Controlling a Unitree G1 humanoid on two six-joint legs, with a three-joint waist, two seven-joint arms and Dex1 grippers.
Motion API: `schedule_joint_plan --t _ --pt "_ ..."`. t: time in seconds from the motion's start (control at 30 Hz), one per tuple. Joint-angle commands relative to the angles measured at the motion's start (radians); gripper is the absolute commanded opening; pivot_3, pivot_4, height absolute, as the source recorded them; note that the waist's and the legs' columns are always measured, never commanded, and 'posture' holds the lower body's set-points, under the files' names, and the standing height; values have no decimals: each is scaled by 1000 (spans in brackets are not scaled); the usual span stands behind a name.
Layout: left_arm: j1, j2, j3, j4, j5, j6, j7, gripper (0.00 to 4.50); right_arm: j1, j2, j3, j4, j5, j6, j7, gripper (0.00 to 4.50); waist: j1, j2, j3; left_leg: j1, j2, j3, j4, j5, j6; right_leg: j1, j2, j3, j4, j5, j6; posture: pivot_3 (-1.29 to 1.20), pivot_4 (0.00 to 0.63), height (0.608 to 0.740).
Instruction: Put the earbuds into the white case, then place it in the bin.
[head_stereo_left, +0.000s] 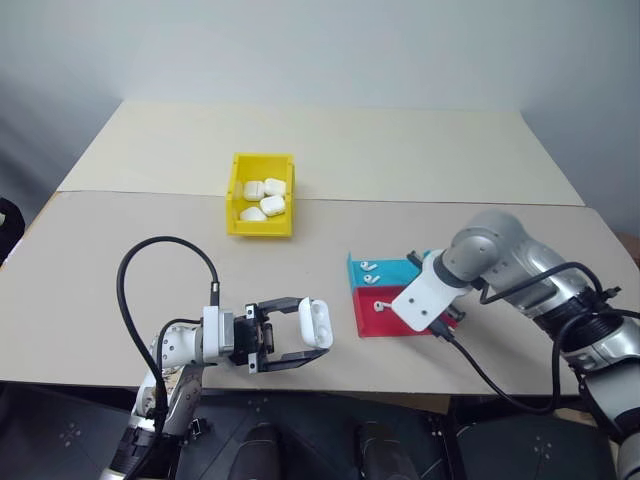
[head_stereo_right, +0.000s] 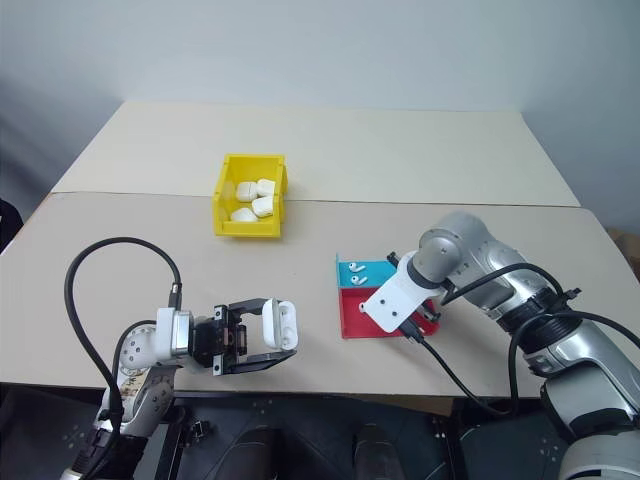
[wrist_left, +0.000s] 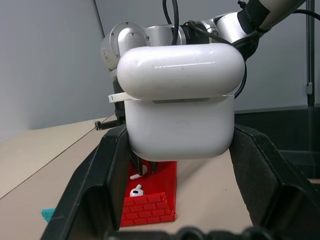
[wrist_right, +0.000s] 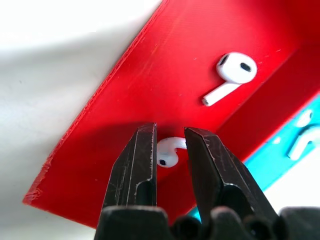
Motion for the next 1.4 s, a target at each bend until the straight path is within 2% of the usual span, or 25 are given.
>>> schedule_joint_plan --t 0.03,0.13,0.3,0.4,0.43,0.53,0.6,1.4 --pt "-6 2 2 -16 -1 -9 11 2728 -15 -24 -82 -80 62 46 27 1224 0 0 0 0 0 0 0 0 0 0 0 0 0 0 0 0 150 740" --pt "-2 9 6 -18 -2 -2 14 2728 -8 -4 -112 -113 67 113 -3 1224 -1 0 0 0 0 0 0 0 0 0 0 0 0 0 0 0 150 740" --pt "22 48 26 5 1 -23 -13 2728 6 87 -108 -203 100 421 12 1224 -5 0 0 1 0 0 0 0 0 0 0 0 2 0 -1 0 150 740" --pt "42 83 42 29 7 -53 -47 2728 24 98 -86 -234 81 500 4 1224 -1 0 0 1 0 0 0 0 0 0 0 0 2 -1 -1 0 150 740" --pt "47 90 45 34 6 -60 -57 2728 28 97 -81 -240 77 509 -1 1224 1 0 0 0 0 0 0 0 0 0 0 0 2 -1 -1 0 150 740" --pt "61 106 57 45 10 -81 -64 2728 37 108 -71 -253 58 555 -27 1740 3 0 0 0 0 0 0 0 0 -1 0 -1 1 -1 -1 0 150 740" --pt "65 109 61 33 7 -72 -51 2728 37 114 -69 -257 52 580 -37 2299 2 0 0 0 0 0 0 0 0 -1 0 -1 1 -1 -1 0 150 740" --pt "67 99 36 26 46 -85 1 2728 21 139 34 -183 -75 660 -64 2299 0 0 0 0 0 0 0 0 0 -1 0 0 2 -1 -1 0 150 740"
